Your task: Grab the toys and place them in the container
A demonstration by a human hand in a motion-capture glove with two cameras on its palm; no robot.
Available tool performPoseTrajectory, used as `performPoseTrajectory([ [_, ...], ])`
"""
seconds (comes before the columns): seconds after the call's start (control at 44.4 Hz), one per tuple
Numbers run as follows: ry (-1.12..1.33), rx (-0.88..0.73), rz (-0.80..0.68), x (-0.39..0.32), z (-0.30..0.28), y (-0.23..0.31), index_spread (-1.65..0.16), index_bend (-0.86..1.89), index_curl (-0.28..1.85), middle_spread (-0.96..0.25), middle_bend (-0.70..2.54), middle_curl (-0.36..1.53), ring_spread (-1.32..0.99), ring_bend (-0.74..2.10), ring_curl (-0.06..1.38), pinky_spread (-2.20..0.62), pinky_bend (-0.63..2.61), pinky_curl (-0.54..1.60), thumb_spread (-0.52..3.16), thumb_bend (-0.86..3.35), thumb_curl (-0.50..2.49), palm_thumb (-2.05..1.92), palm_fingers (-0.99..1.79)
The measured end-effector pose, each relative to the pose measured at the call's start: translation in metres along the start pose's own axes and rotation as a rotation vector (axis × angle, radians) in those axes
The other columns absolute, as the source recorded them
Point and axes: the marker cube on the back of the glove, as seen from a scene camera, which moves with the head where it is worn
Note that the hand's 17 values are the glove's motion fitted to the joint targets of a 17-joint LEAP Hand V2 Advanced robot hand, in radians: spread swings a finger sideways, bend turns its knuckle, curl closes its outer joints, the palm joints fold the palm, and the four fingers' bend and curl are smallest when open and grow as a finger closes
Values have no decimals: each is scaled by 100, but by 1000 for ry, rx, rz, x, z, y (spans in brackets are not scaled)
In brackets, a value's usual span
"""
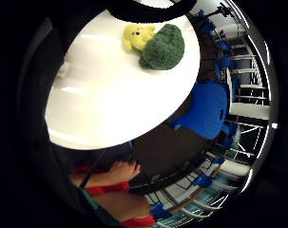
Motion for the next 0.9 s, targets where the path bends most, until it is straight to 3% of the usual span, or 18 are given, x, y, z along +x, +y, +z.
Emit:
performPoseTrajectory([
  [0.135, -8, -8, 4, 4, 2, 0, -23, 23, 10, -8, 17, 7, -5, 18, 3, 4, 41, 12, 76, -3, 3, -5, 1],
  [0.315, -26, -6, -2, 9, 6, 0, -30, 24, 17, -10, 18, 12, -7, 19, 7, 4, 43, 17, 102, -4, 7, -6, -1],
  [0.9, -56, -1, -80, -15, 17, -17, -34, 21, 29, -12, 17, 22, -9, 19, 15, 5, 44, 25, 120, -5, 14, -7, -4],
])
